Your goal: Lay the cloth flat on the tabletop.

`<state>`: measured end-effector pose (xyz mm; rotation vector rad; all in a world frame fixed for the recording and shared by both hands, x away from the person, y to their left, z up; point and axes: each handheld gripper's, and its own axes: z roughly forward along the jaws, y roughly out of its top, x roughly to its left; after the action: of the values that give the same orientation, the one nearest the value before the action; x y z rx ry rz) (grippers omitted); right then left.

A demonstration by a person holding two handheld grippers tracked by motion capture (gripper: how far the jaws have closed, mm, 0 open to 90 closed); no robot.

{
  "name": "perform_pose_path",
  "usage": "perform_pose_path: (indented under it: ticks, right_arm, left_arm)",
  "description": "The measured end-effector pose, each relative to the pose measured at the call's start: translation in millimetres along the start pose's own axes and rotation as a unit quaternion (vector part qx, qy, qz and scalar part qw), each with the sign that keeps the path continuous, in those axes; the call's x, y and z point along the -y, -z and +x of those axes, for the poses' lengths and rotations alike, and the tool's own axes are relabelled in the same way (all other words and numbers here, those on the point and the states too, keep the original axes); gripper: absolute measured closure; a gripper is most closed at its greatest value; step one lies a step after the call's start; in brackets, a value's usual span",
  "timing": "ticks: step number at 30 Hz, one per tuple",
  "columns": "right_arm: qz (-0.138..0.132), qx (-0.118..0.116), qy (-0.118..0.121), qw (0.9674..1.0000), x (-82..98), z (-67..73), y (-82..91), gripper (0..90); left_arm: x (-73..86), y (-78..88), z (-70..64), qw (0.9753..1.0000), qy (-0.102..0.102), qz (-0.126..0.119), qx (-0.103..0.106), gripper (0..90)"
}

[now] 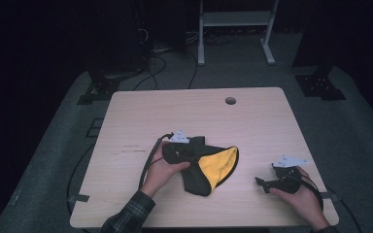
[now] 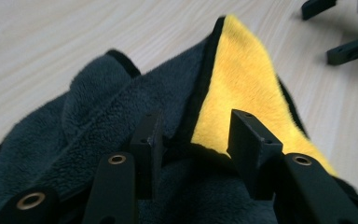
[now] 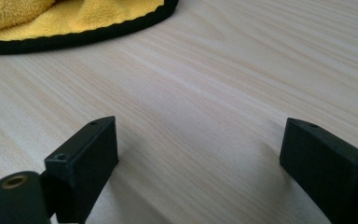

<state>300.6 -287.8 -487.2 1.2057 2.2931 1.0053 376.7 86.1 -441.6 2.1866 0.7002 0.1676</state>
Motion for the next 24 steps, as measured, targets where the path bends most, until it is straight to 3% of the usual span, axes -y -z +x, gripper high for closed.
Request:
perform_pose_path:
  ticks: [2,4,6,7,9,11,17,18,24]
  right_arm:
    - [0.000,0.000,0.001,1.0000,0.0,-0.1,0.0,10.2]
    - [0.000,0.000,0.001,1.0000,0.0,-0.1,0.0,10.2]
    - [0.000,0.000,0.001,1.0000,0.0,-0.2,0.0,10.2]
    - [0.000,0.000,0.001,1.0000,0.0,-0.1,0.0,10.2]
    - [0.000,0.000,0.000,1.0000,0.0,-0.1,0.0,10.2]
    - [0.000,0.000,0.001,1.0000,0.0,-0.1,0.0,10.2]
    - [0.000,0.000,0.001,1.0000,0.0,-0.1,0.1,10.2]
    - [0.000,0.000,0.001,1.0000,0.0,-0.2,0.1,10.2]
    - [0.000,0.000,0.000,1.0000,0.0,-0.1,0.1,10.2]
  left_arm:
    - [2.0,-5.3,-0.1,0.9997,-0.014,0.017,-0.009,54.8]
    - [3.3,-8.3,-1.1,0.9996,-0.014,0.019,-0.015,56.5]
    - [5.3,-12.6,-2.1,0.9988,-0.025,0.032,-0.026,65.2]
    - [6.1,-14.2,-3.1,0.9980,-0.034,0.039,-0.036,65.2]
    - [6.3,-15.8,-4.3,0.9975,-0.034,0.045,-0.042,75.9]
    - [5.1,-13.5,-4.4,0.9974,-0.035,0.045,-0.043,80.1]
    - [0.2,-2.6,-4.2,0.9989,-0.022,0.030,-0.027,89.3]
    - [-2.8,3.5,-3.8,0.9995,-0.015,0.019,-0.020,90.0]
    - [-7.4,15.4,-2.4,0.9999,-0.013,0.003,-0.010,90.0]
